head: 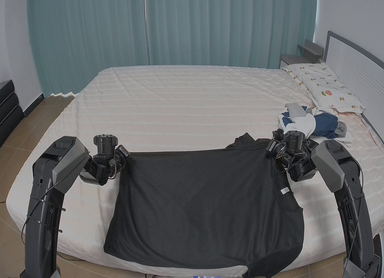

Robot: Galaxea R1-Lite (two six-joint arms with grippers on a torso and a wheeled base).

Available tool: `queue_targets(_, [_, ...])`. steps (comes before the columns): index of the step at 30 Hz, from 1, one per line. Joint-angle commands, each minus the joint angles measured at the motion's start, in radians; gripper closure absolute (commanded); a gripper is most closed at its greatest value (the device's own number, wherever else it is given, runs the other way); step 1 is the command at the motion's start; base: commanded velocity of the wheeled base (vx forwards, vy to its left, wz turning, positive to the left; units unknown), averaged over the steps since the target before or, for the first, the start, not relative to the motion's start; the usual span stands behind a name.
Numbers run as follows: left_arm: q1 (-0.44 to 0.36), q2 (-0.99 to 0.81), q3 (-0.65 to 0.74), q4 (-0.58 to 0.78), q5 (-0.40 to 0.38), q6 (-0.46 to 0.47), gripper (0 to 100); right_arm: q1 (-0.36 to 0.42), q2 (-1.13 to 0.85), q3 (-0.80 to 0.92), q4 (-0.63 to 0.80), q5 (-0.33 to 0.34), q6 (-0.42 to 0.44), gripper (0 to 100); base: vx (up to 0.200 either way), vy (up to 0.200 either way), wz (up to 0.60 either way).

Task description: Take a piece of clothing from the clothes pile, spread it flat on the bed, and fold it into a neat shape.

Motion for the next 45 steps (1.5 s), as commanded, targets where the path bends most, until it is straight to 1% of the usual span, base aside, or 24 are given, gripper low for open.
queue_targets(1, [-0.005, 0.001, 0.0, 0.021, -0.002, 0.002, 0, 0.004, 0.025, 0.001, -0.002, 0.0, -0.006, 0, 0.0, 0.0, 0.0])
queue_targets(7, [-0.006, 0.0, -0.007, 0.027, -0.002, 0.001, 0, 0.004, 0.014, 0.022, -0.013, -0.002, -0.009, 0, 0.0, 0.0, 0.0])
queue_targets(10, [-0.001, -0.026, 0.035, 0.028, -0.001, -0.009, 0, -0.005, -0.111, 0.191, -0.042, 0.015, -0.006, 0, 0.0, 0.0, 0.0])
queue_targets(12, [-0.001, -0.029, 0.038, 0.028, -0.001, -0.009, 0, -0.005, -0.116, 0.2, -0.043, 0.015, -0.004, 0, 0.0, 0.0, 0.0])
queue_targets(13, [0.008, -0.117, 0.124, 0.024, -0.008, -0.025, 0, -0.007, -0.223, 0.358, -0.089, 0.038, -0.006, 0, 0.0, 0.0, 0.0])
queue_targets(14, [0.009, -0.128, 0.135, 0.024, -0.01, -0.028, 0, -0.007, -0.234, 0.377, -0.096, 0.04, -0.006, 0, 0.0, 0.0, 0.0])
queue_targets(15, [0.012, -0.194, 0.194, 0.022, -0.019, -0.038, 0, -0.005, -0.308, 0.484, -0.129, 0.053, -0.006, 0, 0.0, 0.0, 0.0])
queue_targets(17, [0.011, -0.247, 0.25, 0.022, -0.03, -0.042, 0, 0.0, -0.391, 0.593, -0.154, 0.07, -0.004, 0, 0.0, 0.0, 0.0])
queue_targets(18, [0.011, -0.25, 0.253, 0.022, -0.031, -0.041, 0, 0.0, -0.397, 0.602, -0.154, 0.072, -0.004, 0, 0.0, 0.0, 0.0])
queue_targets(19, [0.006, -0.292, 0.306, 0.022, -0.039, -0.041, 0, 0.004, -0.46, 0.708, -0.165, 0.086, 0.002, 0, 0.0, 0.0, 0.0])
queue_targets(21, [0.006, -0.342, 0.383, 0.019, -0.044, -0.042, 0, 0.006, -0.516, 0.822, -0.188, 0.09, 0.008, 0, 0.0, 0.0, 0.0])
queue_targets(23, [0.011, -0.378, 0.458, -0.001, -0.059, -0.044, 0, 0.006, -0.55, 0.906, -0.24, 0.09, 0.011, 0, -0.1, 0.0, 0.0])
queue_targets(24, [0.011, -0.379, 0.464, -0.004, -0.061, -0.044, 0, 0.006, -0.552, 0.912, -0.244, 0.09, 0.011, 0, -0.2, 0.0, 0.0])
queue_targets(25, [0.012, -0.398, 0.523, -0.024, -0.076, -0.045, 0, 0.006, -0.569, 0.961, -0.283, 0.09, 0.02, 0, -0.2, 0.0, 0.0])
queue_targets(26, [0.012, -0.433, 0.616, -0.062, -0.096, -0.055, 0, 0.006, -0.596, 1.027, -0.327, 0.093, 0.035, 0, -0.2, 0.0, 0.0])
queue_targets(27, [0.011, -0.456, 0.675, -0.095, -0.108, -0.059, 0, 0.006, -0.618, 1.064, -0.341, 0.101, 0.042, 0, -0.2, 0.0, 0.0])
queue_targets(30, [0.005, -0.511, 0.833, -0.197, -0.15, -0.061, 0, 0.003, -0.679, 1.165, -0.352, 0.152, 0.045, 0, -0.2, 0.0, 0.0])
queue_targets(31, [0.005, -0.511, 0.833, -0.197, -0.15, -0.061, 0, 0.003, -0.679, 1.165, -0.352, 0.152, 0.045, 0, -0.2, 0.0, 0.0])
queue_targets(32, [0.002, -0.53, 0.911, -0.259, -0.159, -0.062, 0, 0.004, -0.71, 1.222, -0.352, 0.176, 0.045, 0, -0.2, 0.0, 0.0])
queue_targets(35, [-0.008, -0.546, 0.997, -0.306, -0.16, -0.062, 0, 0.012, -0.731, 1.285, -0.353, 0.179, 0.045, 0, -0.2, 0.0, 0.0])
queue_targets(37, [-0.009, -0.548, 1.04, -0.314, -0.163, -0.062, 0, 0.016, -0.737, 1.314, -0.355, 0.179, 0.045, 0, -0.2, 0.0, 0.0])
queue_targets(40, [-0.015, -0.548, 1.098, -0.331, -0.186, -0.061, 0, 0.016, -0.743, 1.349, -0.356, 0.182, 0.045, 0, -0.2, 0.0, 0.0])
queue_targets(42, [-0.017, -0.549, 1.15, -0.368, -0.214, -0.055, 0, 0.016, -0.746, 1.378, -0.367, 0.182, 0.045, 0, -0.2, 0.0, 0.0])
queue_targets(45, [-0.024, -0.539, 1.193, -0.423, -0.217, -0.05, 0, 0.023, -0.746, 1.401, -0.392, 0.182, 0.045, 0, -0.067, 0.0, 0.0])
